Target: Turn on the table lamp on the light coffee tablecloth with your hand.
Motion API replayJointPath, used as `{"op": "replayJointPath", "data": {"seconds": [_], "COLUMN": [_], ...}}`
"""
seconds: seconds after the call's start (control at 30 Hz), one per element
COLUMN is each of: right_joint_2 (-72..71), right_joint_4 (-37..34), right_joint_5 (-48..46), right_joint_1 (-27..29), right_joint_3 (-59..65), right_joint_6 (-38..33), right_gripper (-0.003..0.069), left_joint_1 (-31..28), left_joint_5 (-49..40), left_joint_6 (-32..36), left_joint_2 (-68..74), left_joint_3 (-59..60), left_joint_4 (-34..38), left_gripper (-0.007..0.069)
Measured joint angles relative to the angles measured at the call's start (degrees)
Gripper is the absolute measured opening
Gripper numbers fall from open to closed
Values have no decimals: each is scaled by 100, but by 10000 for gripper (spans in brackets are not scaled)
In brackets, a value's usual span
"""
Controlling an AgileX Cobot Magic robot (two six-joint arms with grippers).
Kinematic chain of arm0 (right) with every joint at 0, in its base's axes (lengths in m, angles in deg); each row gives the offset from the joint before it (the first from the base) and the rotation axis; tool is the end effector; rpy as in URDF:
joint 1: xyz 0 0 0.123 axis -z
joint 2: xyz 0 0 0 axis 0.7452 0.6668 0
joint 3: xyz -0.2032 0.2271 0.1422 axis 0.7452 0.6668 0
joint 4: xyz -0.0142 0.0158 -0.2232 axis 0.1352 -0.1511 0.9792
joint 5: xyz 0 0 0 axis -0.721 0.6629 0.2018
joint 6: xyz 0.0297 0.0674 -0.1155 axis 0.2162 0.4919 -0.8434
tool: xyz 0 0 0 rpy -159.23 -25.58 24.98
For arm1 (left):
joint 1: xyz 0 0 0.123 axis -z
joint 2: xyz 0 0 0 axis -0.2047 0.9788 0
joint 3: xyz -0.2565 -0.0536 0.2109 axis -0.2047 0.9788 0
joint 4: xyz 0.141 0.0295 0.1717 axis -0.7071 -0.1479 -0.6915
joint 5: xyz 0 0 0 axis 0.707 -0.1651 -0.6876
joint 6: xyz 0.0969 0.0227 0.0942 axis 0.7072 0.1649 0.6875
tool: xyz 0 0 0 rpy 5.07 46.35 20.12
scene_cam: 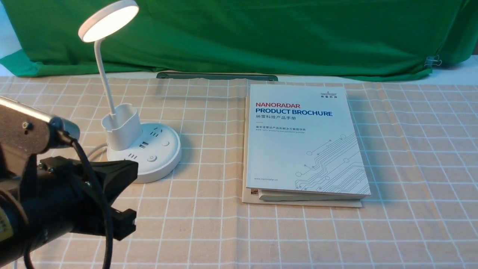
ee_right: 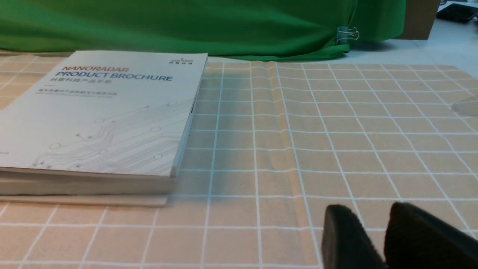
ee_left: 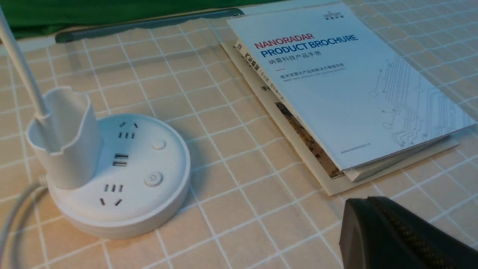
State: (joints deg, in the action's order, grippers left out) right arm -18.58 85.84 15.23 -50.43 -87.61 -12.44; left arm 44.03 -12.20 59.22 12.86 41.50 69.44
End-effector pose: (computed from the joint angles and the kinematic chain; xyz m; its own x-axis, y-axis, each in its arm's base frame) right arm 0.0211 0.0001 0.1794 -0.1689 0.0067 -0.9856 -0.0315 0.9994 0.0122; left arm 0.1195 -0.0735 0.3145 -0.3820 0.1467 -0.9124 0.4958 0.8657 -0.0684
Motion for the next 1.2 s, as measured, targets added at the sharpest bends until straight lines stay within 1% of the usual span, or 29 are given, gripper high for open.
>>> {"op": "replayJointPath", "data": {"seconds": [0.13, 0.23, 0.27, 0.33, 0.37, 0.4, 0.43, 0.47, 0.5, 0.53, 0.57, 0.63, 0.73, 0.77, 0.8, 0.87, 0.93, 1.2], "right_joint_2": [0, 0, 0, 0, 0, 0, 0, 0, 0, 0, 0, 0, 0, 0, 0, 0, 0, 0], "right_joint_4": [0, 0, 0, 0, 0, 0, 0, 0, 0, 0, 0, 5, 5, 5, 5, 5, 5, 5], "right_joint_5": [0, 0, 0, 0, 0, 0, 0, 0, 0, 0, 0, 0, 23, 16, 22, 22, 22, 22], "right_joint_1": [0, 0, 0, 0, 0, 0, 0, 0, 0, 0, 0, 0, 0, 0, 0, 0, 0, 0], "right_joint_3": [0, 0, 0, 0, 0, 0, 0, 0, 0, 0, 0, 0, 0, 0, 0, 0, 0, 0], "right_joint_6": [0, 0, 0, 0, 0, 0, 0, 0, 0, 0, 0, 0, 0, 0, 0, 0, 0, 0], "right_gripper": [238, 238, 238, 238, 238, 238, 238, 238, 238, 238, 238, 238, 238, 238, 238, 238, 238, 238], "left_joint_1": [-26, -307, -528, -993, -1044, -1477, -1752, -2064, -2111, -2456, -2545, -2634, -2659, -2666, -2665, -2671, -2676, -2676], "left_joint_5": [-95, 61, 265, 970, 1141, 1814, 2182, 2468, 2519, 2658, 2504, 1861, 667, 323, 86, 14, 15, 15], "left_joint_6": [120, 141, 141, 177, 192, 324, 403, 435, 435, 405, 353, 189, 114, 138, 300, 622, 771, 795], "left_joint_2": [-623, -1461, -1784, -2390, -2502, -2931, -3174, -3406, -3494, -3835, -4061, -4364, -4494, -4494, -4494, -4499, -4509, -4516], "left_joint_3": [328, 820, 1089, 1586, 1638, 2047, 2292, 2577, 2620, 2890, 2924, 2948, 2967, 2980, 2987, 2987, 2987, 2987], "left_joint_4": [-101, -153, -160, -165, -175, -193, -205, -207, -212, -207, -199, -69, 569, 717, 809, 921, 960, 1063], "left_gripper": [0, 0, 0, 0, 0, 0, 0, 0, 0, 0, 0, 0, 0, 0, 0, 0, 0, 1]}}
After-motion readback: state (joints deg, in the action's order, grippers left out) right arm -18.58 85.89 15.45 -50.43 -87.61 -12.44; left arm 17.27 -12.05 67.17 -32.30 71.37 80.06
